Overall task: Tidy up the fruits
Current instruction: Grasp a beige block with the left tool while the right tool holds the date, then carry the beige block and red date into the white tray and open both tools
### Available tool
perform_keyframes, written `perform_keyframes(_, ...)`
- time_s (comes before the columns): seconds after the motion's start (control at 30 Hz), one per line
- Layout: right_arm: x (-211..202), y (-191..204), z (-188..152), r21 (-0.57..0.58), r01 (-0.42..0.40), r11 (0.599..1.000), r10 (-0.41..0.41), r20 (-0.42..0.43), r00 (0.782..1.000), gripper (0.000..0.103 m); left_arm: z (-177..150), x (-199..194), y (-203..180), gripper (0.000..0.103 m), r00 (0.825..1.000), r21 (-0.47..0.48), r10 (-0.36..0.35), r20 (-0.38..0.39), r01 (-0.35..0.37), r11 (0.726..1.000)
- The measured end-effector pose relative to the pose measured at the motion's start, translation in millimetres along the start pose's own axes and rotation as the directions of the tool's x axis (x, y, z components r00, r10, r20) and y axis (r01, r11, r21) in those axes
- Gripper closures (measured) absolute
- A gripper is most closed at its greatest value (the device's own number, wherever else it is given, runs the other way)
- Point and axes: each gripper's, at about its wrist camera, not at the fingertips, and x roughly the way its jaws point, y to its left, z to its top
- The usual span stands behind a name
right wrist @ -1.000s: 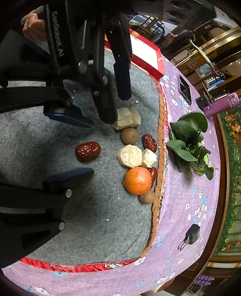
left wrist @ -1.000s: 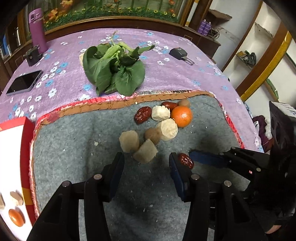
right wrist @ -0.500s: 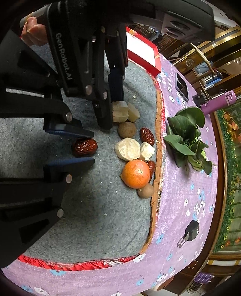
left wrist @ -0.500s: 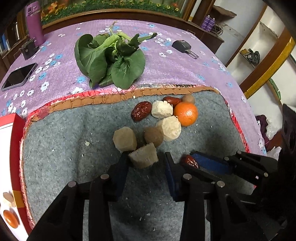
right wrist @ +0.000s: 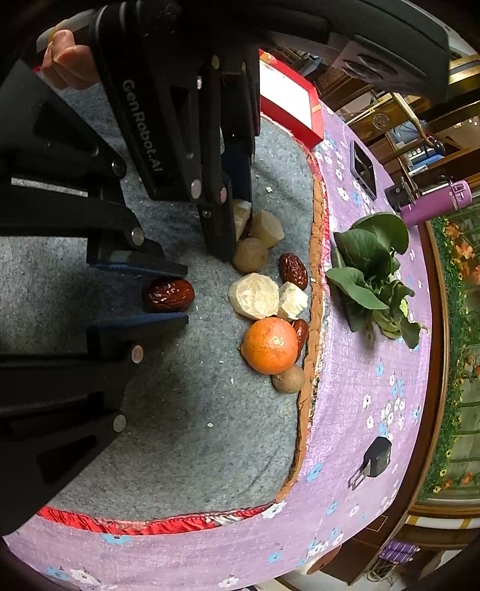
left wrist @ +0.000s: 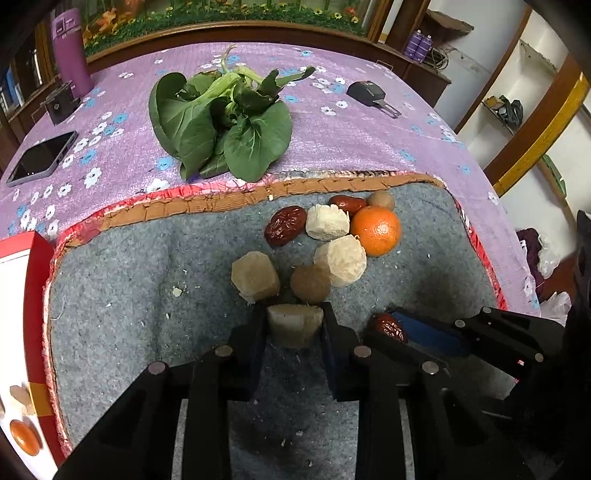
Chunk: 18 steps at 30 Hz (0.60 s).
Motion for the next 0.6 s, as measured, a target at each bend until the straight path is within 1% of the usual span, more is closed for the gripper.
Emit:
perform_keyframes(0.17, -5.9, -3.7, -3.7, 0.032, -0.026, 0.999, 0.026, 0.012, 1.000, 0.083, -3.7, -7.8, 1.8, 0.076, 1.000, 0.002, -0.003, 0.012, 0.003, 1.000)
perform_keyframes(0.33, -24.5, -5.3, -10.2, 0.067, -0.073, 0.995, 0.070, 0.049, 0.996, 0.083, -13.5, -33.6, 8.0, 0.076, 0.999, 0.001, -0.011, 0.047, 0.011, 1.000)
perform_keyframes(0.47, -36.4, 6.1, -6.0, 0.058, -0.103, 0.993, 0.099, 0.068, 0.993, 0.083, -25.1, -61.5, 29.3, 0.076, 0.997, -0.036, 0.003, 0.080, 0.000, 0.999)
perform_keyframes(0.57, -41.3, 28.7, 5.7, 0.010, -0.122, 0.992, 0.121, 0.081, 0.989, 0.083, -32.4, -84.6, 57.5, 0.076, 0.994, -0.097, 0.019, 0.105, -0.009, 0.995)
perform_keyframes(0.6, -41.2, 40.1, 11.7, -0.009, -0.133, 0.991, 0.134, 0.082, 0.988, 0.083, -34.9, -92.5, 68.6, 0.076, 0.993, -0.119, 0.035, 0.113, -0.021, 0.993)
